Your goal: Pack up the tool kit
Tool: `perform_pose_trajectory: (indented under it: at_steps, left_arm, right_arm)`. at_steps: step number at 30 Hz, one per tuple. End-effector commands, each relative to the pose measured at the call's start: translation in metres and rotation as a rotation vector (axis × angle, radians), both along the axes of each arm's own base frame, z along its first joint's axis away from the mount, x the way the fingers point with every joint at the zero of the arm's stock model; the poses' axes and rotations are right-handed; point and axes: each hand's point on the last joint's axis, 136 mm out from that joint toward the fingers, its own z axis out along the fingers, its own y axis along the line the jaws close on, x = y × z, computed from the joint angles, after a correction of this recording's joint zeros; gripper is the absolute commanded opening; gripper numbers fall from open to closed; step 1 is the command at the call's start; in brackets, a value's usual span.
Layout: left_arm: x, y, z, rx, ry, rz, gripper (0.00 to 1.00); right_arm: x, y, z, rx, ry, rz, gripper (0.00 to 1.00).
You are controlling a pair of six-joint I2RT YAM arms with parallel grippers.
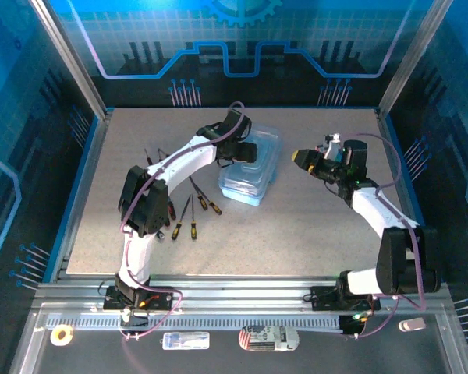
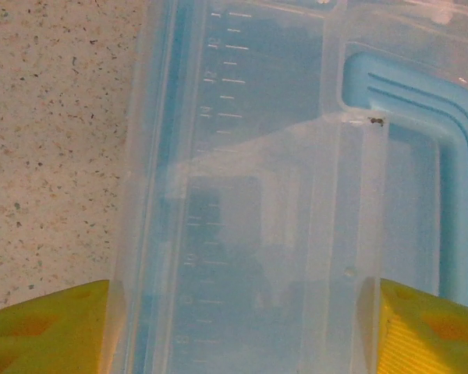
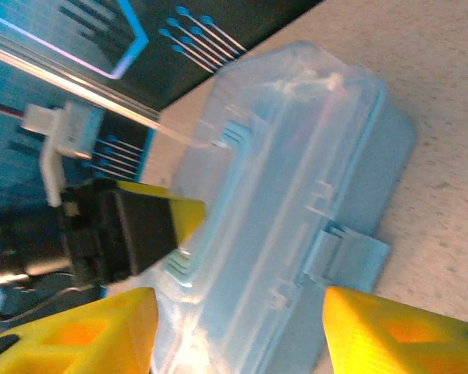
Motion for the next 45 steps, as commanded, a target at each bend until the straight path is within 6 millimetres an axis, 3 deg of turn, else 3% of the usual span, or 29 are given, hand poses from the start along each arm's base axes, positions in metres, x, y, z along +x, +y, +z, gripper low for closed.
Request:
perform_pose_trajectory:
  at_steps: [1, 8, 16, 21, 33, 40, 45]
  left_arm:
    - [-0.056, -0.033, -0.048, -0.098, 0.269, -0.015, 0.66]
    - [-0.059, -0.051, -0.030, -0.175, 0.246, 0.004, 0.65]
    - [-0.060, -0.060, -0.005, -0.307, 0.205, 0.021, 0.65]
    - [-0.057, -0.057, -0.001, -0.341, 0.189, 0.051, 0.65]
    - [-0.059, -0.058, 0.006, -0.494, 0.164, 0.061, 0.66]
    - [-0.063, -0.062, 0.019, -0.514, 0.155, 0.019, 0.72]
    - [-0.068, -0.067, 0.035, -0.524, 0.139, -0.057, 0.82]
  right_arm:
    - [-0.014, -0.010, -0.033, -0.170, 0.097, -0.026, 0.61]
    - [-0.017, 0.002, -0.043, -0.152, 0.113, 0.021, 0.62]
    - [-0.013, 0.019, -0.020, -0.040, 0.073, 0.098, 0.67]
    - [-0.009, 0.027, -0.005, 0.068, 0.055, 0.139, 0.69]
    - [-0.006, 0.041, 0.002, 0.153, 0.070, 0.195, 0.69]
    - [-0.006, 0.050, 0.013, 0.193, 0.049, 0.232, 0.67]
    - [-0.004, 0.055, 0.022, 0.213, 0.032, 0.249, 0.65]
